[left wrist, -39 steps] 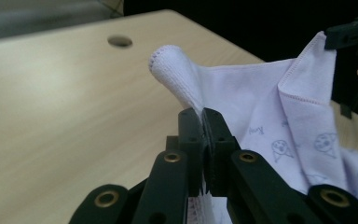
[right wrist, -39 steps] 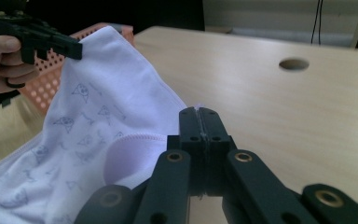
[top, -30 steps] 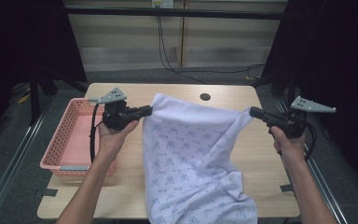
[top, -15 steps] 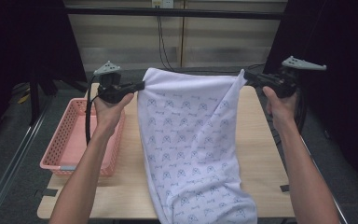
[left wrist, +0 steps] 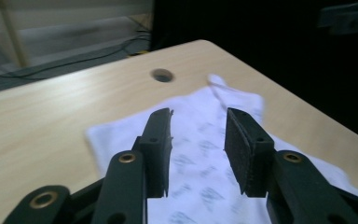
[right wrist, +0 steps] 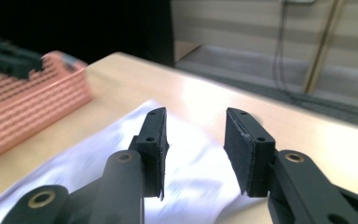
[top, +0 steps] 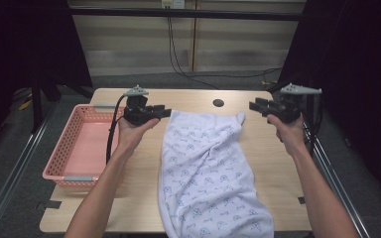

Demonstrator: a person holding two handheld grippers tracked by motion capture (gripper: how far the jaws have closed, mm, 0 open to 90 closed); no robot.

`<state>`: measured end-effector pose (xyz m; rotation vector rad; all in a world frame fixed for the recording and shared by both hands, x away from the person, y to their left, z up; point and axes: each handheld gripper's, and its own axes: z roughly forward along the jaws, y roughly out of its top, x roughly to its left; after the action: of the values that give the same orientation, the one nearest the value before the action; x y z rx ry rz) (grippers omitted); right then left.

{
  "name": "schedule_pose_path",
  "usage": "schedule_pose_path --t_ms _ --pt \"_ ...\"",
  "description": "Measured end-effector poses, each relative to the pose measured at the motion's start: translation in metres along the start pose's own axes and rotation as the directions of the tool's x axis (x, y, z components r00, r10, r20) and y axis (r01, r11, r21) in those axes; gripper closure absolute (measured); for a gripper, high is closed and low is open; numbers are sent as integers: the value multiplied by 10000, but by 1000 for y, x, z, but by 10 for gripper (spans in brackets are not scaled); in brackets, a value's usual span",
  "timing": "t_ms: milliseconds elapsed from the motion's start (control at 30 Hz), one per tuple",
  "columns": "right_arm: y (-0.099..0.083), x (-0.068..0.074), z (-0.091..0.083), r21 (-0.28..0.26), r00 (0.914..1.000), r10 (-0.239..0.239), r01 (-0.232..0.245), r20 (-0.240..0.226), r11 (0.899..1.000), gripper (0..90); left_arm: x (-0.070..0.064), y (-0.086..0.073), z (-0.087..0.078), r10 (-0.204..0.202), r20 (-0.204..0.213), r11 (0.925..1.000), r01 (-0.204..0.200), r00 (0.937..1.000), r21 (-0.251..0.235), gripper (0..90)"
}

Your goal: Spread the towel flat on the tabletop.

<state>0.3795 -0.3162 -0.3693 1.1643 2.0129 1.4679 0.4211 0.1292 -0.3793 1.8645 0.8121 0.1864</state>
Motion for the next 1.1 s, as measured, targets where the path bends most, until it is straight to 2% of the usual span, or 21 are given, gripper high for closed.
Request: schedule_pose_path --t_ms 100,133,167,200,233,267,300,333,367,400,433,467,500,567,633,767,833,867,967,1000,1100 --pt "-19 14 -11 281 9996 -136 143 -265 9995 591 -20 -17 -8 164 376 9994 -175 9992 305 639" --pt "-40 27 -22 570 9981 -149 183 -594 9982 593 -32 -35 -14 179 768 9987 -215 9969 462 652" --pt "-40 27 -22 570 9981 -149 183 -594 9982 593 -32 -35 -14 179 768 9987 -215 9969 462 666" --pt "-64 39 -31 938 9960 -59 143 -894 9955 595 -44 -56 -20 222 945 9962 -299 9953 815 669" --pt "-64 39 -31 938 9960 -59 143 -894 9955 595 -44 -56 -20 222 945 9962 -299 9953 815 689" --pt "-87 48 -36 1446 9947 -88 235 -1021 9892 595 -53 -78 -23 31 1344 9917 -203 9909 1273 701" --pt "-87 48 -36 1446 9947 -88 235 -1021 9892 595 -53 -78 -23 31 1344 9917 -203 9909 1273 711" --pt "-108 54 -36 1956 9925 116 126 -1219 9806 593 -61 -99 -26 11 1533 9851 -275 9882 1699 722" --pt "-108 54 -36 1956 9925 116 126 -1219 9806 593 -61 -99 -26 11 1533 9851 -275 9882 1699 725" --pt "-126 56 -30 2594 9922 64 263 -1243 9654 593 -64 -110 -26 17 1594 9807 -328 9872 1926 727" --pt "-126 56 -30 2594 9922 64 263 -1243 9654 593 -66 -119 -26 79 1662 9755 -441 9861 2154 727" --pt "-133 55 -25 2875 9920 103 266 -1259 9574 589 -67 -133 -23 66 1604 9653 -481 9870 2565 727" --pt "-143 53 -14 3291 9927 40 362 -1207 9436 571 -66 -137 -22 42 1563 9605 -474 9877 2741 717" --pt "-148 52 -2 3661 9931 -193 606 -1154 9286 552 -63 -146 -19 -131 1606 9531 -363 9869 3005 706" --pt "-150 51 5 3824 9944 -439 776 -960 9207 533 -61 -151 -15 -101 1571 9454 -418 9875 3232 692" --pt "-154 54 7 3738 9917 -1015 1239 -793 9192 568 -62 -155 -13 -66 1612 9415 -482 9869 3334 652" --pt "-155 59 3 3791 9879 -1394 1550 -683 9123 745 -64 -158 -12 179 1619 9339 -743 9867 3497 640" --pt "-155 59 0 3912 9894 -1266 1443 -709 9089 841 -65 -159 -13 221 1533 9328 -756 9879 3524 631" --pt "-158 56 -15 4125 9948 -633 907 -795 9064 883 -68 -163 -18 373 1428 9342 -853 9890 3465 619" --pt "-159 56 -24 4177 9947 -667 934 -780 9038 884 -69 -164 -19 428 1416 9346 -897 9890 3443 616" --pt "-160 58 -47 3978 9962 -440 703 -749 9148 885 -70 -166 -24 518 1271 9347 -929 9905 3430 613"
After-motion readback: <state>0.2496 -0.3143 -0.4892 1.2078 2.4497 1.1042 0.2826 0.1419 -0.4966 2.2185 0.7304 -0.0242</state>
